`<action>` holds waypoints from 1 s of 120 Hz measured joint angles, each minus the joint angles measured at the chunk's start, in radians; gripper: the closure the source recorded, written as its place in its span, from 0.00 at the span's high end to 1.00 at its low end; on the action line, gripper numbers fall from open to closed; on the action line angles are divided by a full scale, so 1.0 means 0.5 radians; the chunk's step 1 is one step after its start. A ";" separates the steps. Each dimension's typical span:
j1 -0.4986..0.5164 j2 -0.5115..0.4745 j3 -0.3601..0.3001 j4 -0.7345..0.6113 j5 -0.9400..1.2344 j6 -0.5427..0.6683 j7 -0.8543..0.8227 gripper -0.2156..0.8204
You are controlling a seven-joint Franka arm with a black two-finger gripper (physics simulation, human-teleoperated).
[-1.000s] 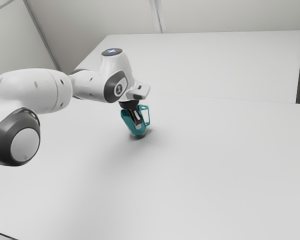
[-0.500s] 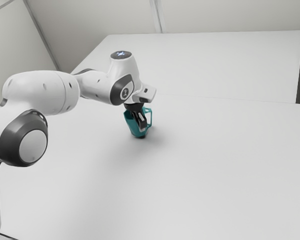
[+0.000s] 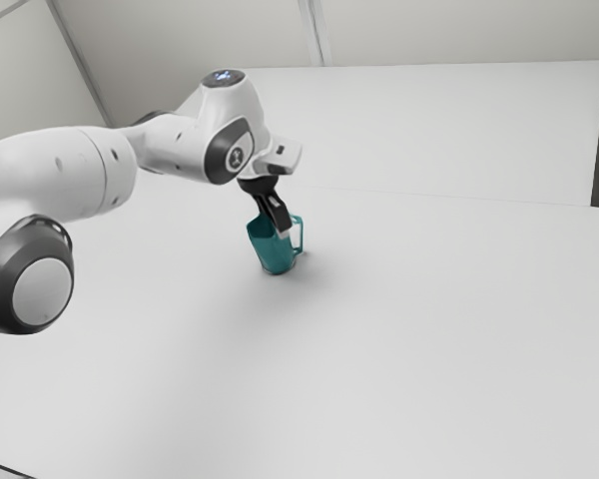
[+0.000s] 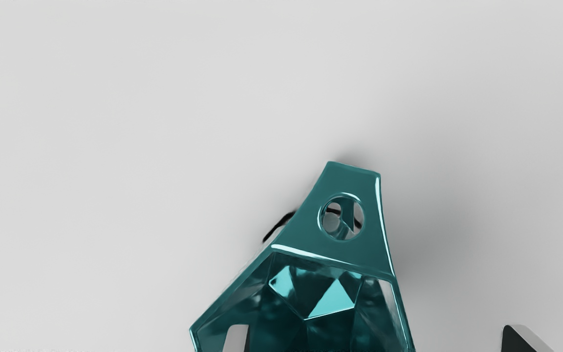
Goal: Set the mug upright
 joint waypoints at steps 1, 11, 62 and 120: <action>0.001 -0.005 0.000 -0.001 -0.004 -0.001 0.000 0.75; 0.006 -0.047 0.005 -0.005 -0.048 -0.013 -0.001 0.76; 0.073 -0.360 0.028 -0.017 -0.303 -0.232 -0.028 0.79; 0.303 -0.652 -0.020 0.206 0.178 -0.909 -0.305 0.79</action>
